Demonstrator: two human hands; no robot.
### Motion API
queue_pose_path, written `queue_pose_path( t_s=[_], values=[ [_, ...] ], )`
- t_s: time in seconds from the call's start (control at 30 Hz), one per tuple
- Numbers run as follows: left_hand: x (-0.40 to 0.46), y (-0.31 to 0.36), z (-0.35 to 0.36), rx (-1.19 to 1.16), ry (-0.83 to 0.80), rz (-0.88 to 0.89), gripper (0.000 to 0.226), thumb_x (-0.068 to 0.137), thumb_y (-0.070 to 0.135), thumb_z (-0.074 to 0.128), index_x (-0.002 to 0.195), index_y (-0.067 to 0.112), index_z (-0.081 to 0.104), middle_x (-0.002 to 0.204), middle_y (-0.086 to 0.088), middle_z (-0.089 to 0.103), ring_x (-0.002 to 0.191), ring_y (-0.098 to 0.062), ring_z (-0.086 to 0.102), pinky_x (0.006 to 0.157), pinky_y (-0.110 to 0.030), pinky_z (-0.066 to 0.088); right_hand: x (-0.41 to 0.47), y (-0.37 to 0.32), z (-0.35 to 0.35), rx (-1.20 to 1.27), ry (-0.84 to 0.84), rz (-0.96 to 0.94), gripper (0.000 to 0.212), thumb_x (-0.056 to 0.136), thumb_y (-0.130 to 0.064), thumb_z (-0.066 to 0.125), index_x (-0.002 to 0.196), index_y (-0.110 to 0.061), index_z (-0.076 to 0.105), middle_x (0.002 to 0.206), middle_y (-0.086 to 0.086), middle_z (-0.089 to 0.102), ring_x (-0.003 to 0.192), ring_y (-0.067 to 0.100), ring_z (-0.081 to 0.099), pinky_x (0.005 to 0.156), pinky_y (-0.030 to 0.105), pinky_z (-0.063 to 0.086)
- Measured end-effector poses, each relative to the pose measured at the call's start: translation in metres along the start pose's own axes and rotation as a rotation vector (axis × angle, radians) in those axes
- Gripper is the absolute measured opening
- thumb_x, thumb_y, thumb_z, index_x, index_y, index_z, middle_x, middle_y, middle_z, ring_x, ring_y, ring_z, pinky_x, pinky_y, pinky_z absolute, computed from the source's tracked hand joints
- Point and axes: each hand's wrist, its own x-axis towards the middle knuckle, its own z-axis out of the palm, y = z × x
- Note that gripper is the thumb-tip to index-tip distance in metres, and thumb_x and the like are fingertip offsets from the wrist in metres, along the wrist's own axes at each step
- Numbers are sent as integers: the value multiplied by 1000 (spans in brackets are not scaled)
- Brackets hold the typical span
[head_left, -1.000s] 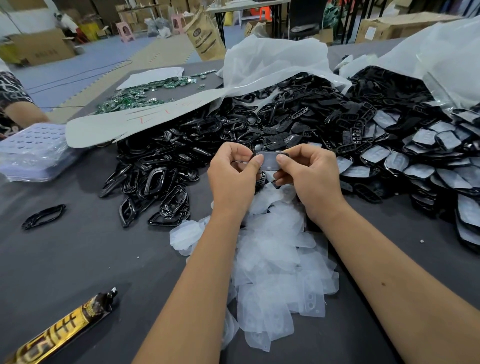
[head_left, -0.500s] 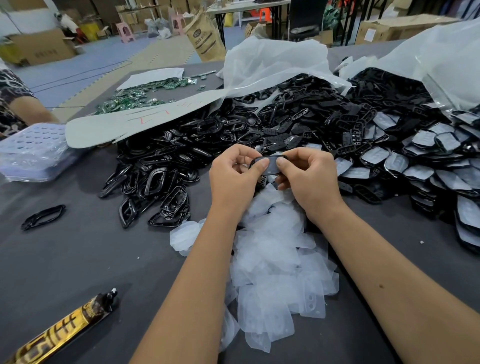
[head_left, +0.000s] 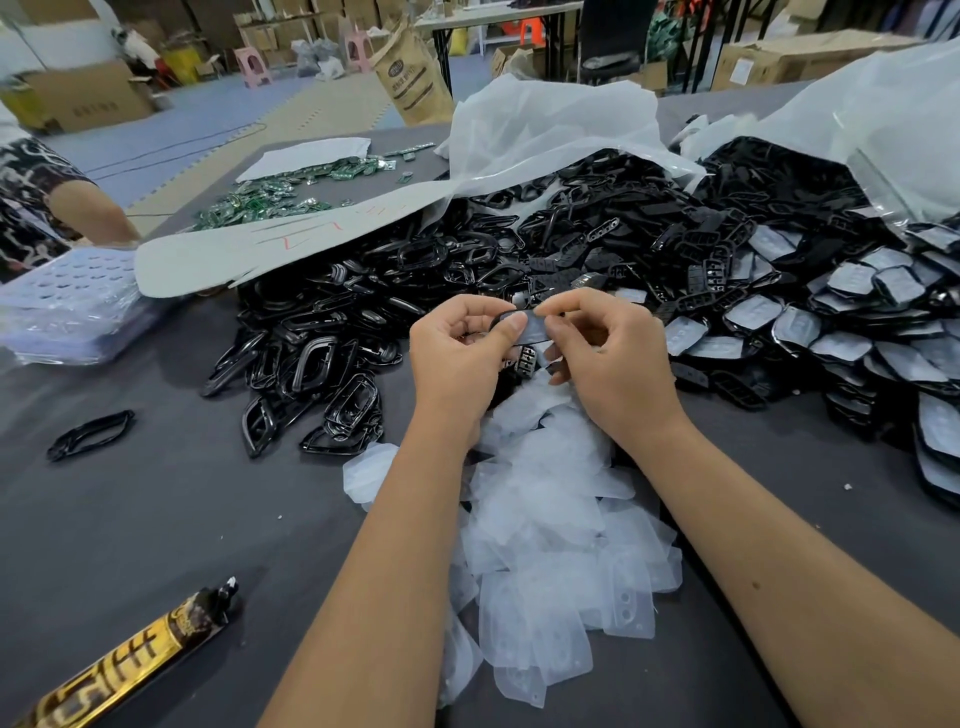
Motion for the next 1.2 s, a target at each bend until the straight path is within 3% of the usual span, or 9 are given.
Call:
queue_pose_path(
  t_s=[0.13, 0.23, 0.4, 0.47, 0.6, 0.67, 0.73, 0.9, 1.2],
  values=[
    [5, 4, -7, -201, 63, -122, 12, 90, 0, 75, 85, 10, 75, 64, 1, 66, 52, -6, 57, 49, -15, 44, 0, -2, -1, 19, -123, -52, 25, 94, -8, 74, 118, -17, 76, 104, -5, 69, 83, 17, 70, 65, 33, 61],
    [7, 7, -10, -315, 52, -220, 11, 91, -1, 72, 85, 7, 75, 65, 0, 64, 50, -5, 52, 47, -14, 41, 1, 0, 0, -58, -112, -125, 31, 86, -7, 82, 115, -16, 77, 115, -1, 66, 91, 21, 69, 75, 26, 53],
    [5, 12, -5, -394, -30, -269, 27, 100, 27, 67, 89, 3, 72, 71, -7, 64, 57, -10, 57, 54, -16, 51, 1, 2, 1, -11, -9, -107, 15, 86, -7, 83, 97, -17, 81, 104, -2, 64, 96, 16, 66, 78, 38, 58],
    [5, 12, -5, -425, -67, -259, 26, 101, 25, 64, 96, 0, 68, 78, -9, 65, 64, -12, 63, 62, -18, 57, 3, 3, -1, 50, -6, -39, 12, 87, -8, 83, 91, -19, 80, 102, -4, 65, 96, 15, 67, 82, 43, 59],
    [2, 7, -5, -322, -134, -194, 7, 99, 5, 65, 94, 7, 69, 80, -6, 72, 71, -11, 68, 68, -20, 58, 7, 4, -10, 340, -110, 137, 19, 88, -8, 80, 80, -25, 81, 95, -5, 69, 75, 7, 65, 63, 22, 55],
    [1, 8, -5, -307, -146, -184, 7, 99, 6, 66, 93, 9, 69, 81, -5, 72, 74, -11, 67, 70, -22, 58, 8, 5, -13, 417, -182, 224, 10, 90, -13, 79, 85, -22, 83, 84, -2, 72, 67, 10, 62, 62, 21, 52],
    [2, 8, -5, -311, -150, -184, 6, 99, 8, 66, 94, 7, 69, 83, -6, 73, 75, -11, 68, 71, -23, 58, 9, 6, -14, 486, -205, 274, 10, 91, -15, 77, 92, -21, 84, 80, 2, 74, 71, 14, 64, 70, 23, 54],
    [2, 7, -3, -309, -110, -191, 7, 99, 9, 67, 94, 4, 69, 79, -7, 69, 67, -9, 64, 66, -20, 58, 10, 8, -13, 627, -234, 305, 26, 86, -5, 77, 106, -21, 83, 93, 10, 77, 78, 16, 70, 82, 29, 58],
    [3, 6, -2, -287, -158, -221, 14, 103, 13, 61, 95, 6, 70, 83, -4, 74, 71, -8, 67, 69, -20, 58, 8, 8, -12, 592, -158, 304, 30, 74, -10, 84, 100, -23, 80, 81, 5, 75, 74, 20, 71, 76, 38, 51]
  ],
)
